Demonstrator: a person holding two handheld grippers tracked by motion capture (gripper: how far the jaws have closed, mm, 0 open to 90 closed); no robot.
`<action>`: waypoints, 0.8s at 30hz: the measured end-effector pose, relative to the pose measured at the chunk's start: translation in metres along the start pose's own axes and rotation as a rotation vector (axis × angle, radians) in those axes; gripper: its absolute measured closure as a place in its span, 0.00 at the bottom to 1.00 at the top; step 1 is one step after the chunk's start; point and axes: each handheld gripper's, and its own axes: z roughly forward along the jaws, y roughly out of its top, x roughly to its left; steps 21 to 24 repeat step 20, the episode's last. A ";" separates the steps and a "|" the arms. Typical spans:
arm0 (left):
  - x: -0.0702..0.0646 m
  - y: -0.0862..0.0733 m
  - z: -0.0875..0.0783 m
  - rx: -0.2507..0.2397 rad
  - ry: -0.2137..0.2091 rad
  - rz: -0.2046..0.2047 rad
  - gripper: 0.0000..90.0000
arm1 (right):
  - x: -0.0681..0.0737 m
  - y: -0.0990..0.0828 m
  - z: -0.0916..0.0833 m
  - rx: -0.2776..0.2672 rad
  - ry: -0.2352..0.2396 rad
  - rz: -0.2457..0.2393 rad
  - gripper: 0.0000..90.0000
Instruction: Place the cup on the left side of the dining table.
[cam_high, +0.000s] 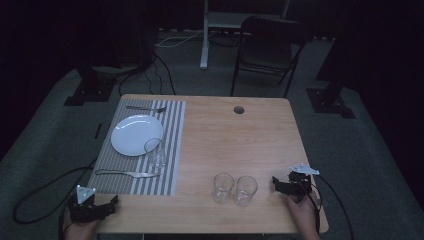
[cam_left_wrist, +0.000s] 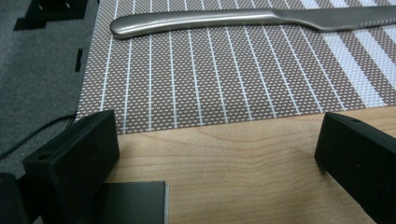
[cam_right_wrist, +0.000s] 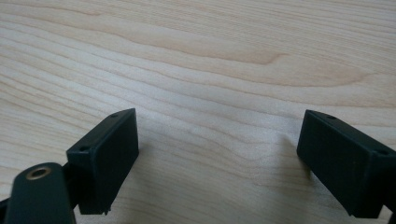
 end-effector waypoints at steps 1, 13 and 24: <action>0.000 -0.001 0.000 -0.006 0.001 -0.002 0.00 | 0.000 0.000 0.000 0.000 0.000 -0.001 0.14; -0.001 -0.003 0.001 -0.029 -0.003 0.004 0.00 | 0.000 0.000 0.000 0.000 0.000 0.000 0.14; -0.001 -0.003 0.001 -0.029 -0.002 0.002 0.00 | 0.000 0.000 0.000 0.000 0.000 -0.001 0.14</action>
